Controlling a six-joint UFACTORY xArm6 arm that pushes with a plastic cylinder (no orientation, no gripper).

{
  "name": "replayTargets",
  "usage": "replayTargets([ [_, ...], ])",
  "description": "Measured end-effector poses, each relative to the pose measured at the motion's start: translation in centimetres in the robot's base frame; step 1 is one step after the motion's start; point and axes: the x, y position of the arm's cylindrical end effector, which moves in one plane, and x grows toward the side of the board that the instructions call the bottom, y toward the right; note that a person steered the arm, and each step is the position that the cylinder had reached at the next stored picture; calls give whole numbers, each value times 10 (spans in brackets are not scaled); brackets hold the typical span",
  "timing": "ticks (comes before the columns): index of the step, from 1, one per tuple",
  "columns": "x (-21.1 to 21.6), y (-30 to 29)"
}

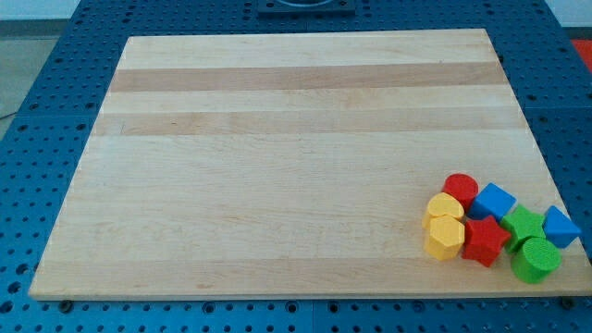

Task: Push the green circle to the bottom center

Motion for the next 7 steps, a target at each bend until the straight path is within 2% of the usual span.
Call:
replayTargets([
  [1, 0, -28],
  [3, -6, -164],
  [4, -9, -185],
  [5, 1, -158],
  [6, 1, -157],
  [7, 1, -208],
])
